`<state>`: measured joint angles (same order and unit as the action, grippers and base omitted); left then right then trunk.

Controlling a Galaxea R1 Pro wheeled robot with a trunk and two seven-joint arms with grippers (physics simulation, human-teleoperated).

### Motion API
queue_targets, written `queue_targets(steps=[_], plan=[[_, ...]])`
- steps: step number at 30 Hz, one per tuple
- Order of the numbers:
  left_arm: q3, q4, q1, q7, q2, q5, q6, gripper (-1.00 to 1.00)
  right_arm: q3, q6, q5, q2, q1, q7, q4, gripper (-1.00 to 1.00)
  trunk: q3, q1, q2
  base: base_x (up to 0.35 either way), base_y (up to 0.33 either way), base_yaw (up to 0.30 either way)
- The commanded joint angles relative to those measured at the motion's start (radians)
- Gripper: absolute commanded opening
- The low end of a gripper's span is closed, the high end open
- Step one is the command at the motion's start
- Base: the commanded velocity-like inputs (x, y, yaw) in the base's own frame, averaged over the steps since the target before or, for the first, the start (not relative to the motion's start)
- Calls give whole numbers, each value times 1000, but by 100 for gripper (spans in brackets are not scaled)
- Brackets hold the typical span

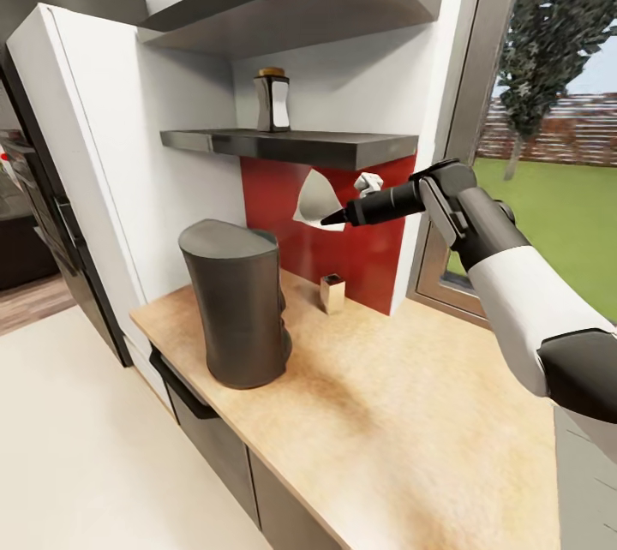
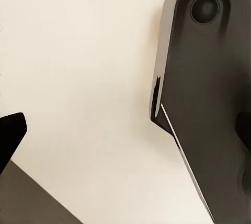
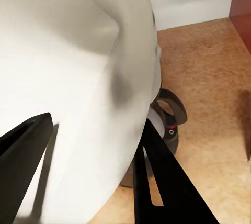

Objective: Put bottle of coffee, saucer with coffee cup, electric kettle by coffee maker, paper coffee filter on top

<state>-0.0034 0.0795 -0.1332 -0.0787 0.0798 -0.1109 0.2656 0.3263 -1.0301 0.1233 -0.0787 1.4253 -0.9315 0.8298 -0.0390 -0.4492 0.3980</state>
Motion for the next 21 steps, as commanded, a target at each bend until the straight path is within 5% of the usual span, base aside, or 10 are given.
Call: queue_targets(steps=[1,21], plan=[[-1,2,0,0,0,-9,1,100,4,-7,10,-1,1,5,0,-100,-2,-1,2,131,144,0],[0,2,0,0,0,-10,1,100,6,-7,10,-3,1,5,-50,-100,-2,-1,2,59,55,0]])
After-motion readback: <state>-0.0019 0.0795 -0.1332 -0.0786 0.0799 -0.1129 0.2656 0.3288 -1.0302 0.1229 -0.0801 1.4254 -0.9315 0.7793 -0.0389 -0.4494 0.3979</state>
